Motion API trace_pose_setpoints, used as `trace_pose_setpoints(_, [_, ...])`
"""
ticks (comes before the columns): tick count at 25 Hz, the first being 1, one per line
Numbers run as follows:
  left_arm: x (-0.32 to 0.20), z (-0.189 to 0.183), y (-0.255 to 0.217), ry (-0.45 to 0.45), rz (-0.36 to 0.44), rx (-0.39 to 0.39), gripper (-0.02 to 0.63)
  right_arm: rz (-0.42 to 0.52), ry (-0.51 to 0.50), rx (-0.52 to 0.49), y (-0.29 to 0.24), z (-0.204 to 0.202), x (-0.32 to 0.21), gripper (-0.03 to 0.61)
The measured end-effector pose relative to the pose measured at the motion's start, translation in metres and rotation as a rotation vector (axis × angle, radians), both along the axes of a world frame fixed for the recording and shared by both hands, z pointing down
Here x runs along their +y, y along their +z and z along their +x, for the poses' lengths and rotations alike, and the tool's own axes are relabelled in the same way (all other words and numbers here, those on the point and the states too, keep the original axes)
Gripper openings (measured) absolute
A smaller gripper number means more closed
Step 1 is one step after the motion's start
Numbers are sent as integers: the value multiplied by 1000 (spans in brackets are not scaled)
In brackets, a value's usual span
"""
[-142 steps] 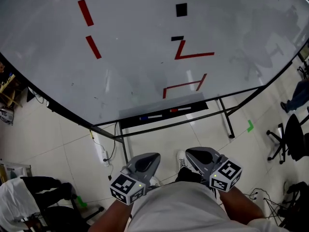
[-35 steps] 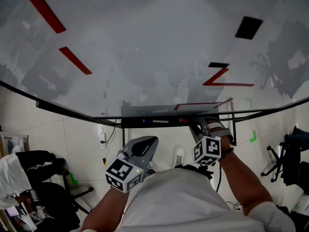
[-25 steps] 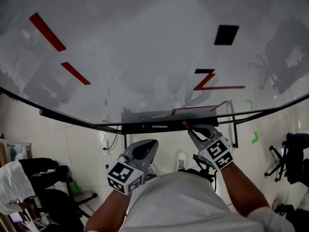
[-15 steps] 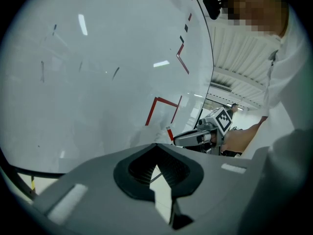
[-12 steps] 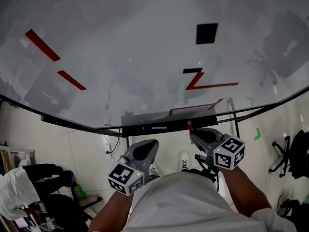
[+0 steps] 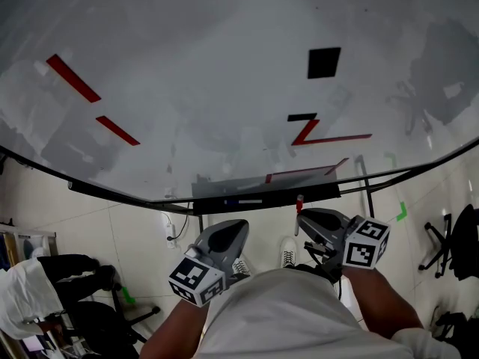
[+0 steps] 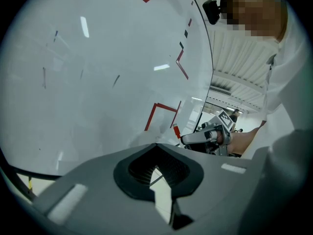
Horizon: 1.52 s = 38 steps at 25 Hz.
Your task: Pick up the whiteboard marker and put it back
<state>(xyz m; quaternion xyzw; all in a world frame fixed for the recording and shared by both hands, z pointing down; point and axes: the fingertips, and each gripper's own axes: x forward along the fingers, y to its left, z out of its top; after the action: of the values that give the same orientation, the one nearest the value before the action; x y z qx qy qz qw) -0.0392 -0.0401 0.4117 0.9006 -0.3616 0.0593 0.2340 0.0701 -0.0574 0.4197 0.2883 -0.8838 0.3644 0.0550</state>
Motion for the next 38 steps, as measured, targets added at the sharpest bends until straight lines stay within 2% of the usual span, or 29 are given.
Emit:
trace_pose_setpoints(3, [0, 0, -3, 0, 4, 6, 17, -19, 9, -38, -4, 4, 5, 37])
trace_pose_setpoints(8, [1, 1, -4, 4, 3, 7, 17, -25, 11, -38, -3, 6, 8, 37])
trace_pose_setpoints(20, [0, 1, -3, 15, 16, -19, 16, 10, -21, 1, -4, 0, 9, 38])
trace_pose_setpoints(26, [0, 3, -3, 20, 7, 5, 17, 14, -28, 15, -2, -1, 10, 37])
trace_pose_setpoints(38, [-4, -1, 3, 0, -2, -14, 17, 24, -34, 44, 0, -2, 7, 38])
